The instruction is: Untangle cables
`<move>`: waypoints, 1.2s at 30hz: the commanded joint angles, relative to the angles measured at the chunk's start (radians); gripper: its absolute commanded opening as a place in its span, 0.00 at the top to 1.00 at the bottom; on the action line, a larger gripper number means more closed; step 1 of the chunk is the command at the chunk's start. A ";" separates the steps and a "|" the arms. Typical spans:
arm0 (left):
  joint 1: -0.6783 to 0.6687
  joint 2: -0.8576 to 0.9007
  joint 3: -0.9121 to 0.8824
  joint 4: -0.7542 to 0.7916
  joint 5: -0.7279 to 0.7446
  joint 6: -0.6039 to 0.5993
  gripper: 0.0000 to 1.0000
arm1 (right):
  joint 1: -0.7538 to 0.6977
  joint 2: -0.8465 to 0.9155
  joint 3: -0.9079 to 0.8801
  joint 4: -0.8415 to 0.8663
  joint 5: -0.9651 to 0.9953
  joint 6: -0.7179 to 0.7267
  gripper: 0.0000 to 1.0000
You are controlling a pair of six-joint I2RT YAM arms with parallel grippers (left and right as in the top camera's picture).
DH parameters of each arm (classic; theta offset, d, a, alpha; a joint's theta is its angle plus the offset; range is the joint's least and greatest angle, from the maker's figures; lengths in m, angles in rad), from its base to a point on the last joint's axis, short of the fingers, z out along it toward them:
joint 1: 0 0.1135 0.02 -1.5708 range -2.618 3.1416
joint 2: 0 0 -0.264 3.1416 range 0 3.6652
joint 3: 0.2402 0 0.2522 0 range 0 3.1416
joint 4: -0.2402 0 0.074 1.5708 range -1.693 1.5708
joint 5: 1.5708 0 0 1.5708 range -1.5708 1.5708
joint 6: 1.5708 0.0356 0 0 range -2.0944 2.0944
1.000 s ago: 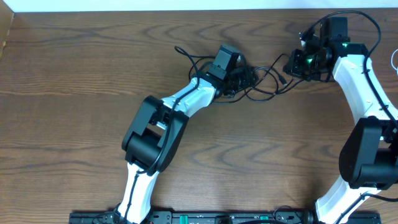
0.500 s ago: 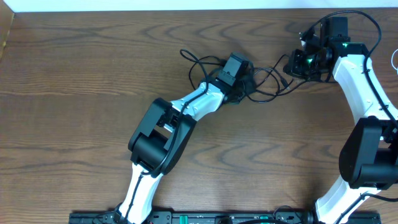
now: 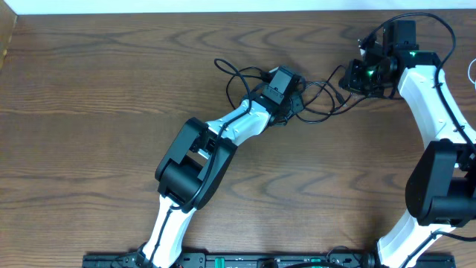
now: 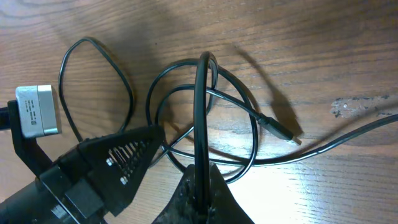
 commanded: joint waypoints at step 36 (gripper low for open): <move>0.171 -0.779 0.007 -0.335 0.089 0.453 0.93 | -0.002 -0.006 -0.024 0.033 0.203 -0.019 0.99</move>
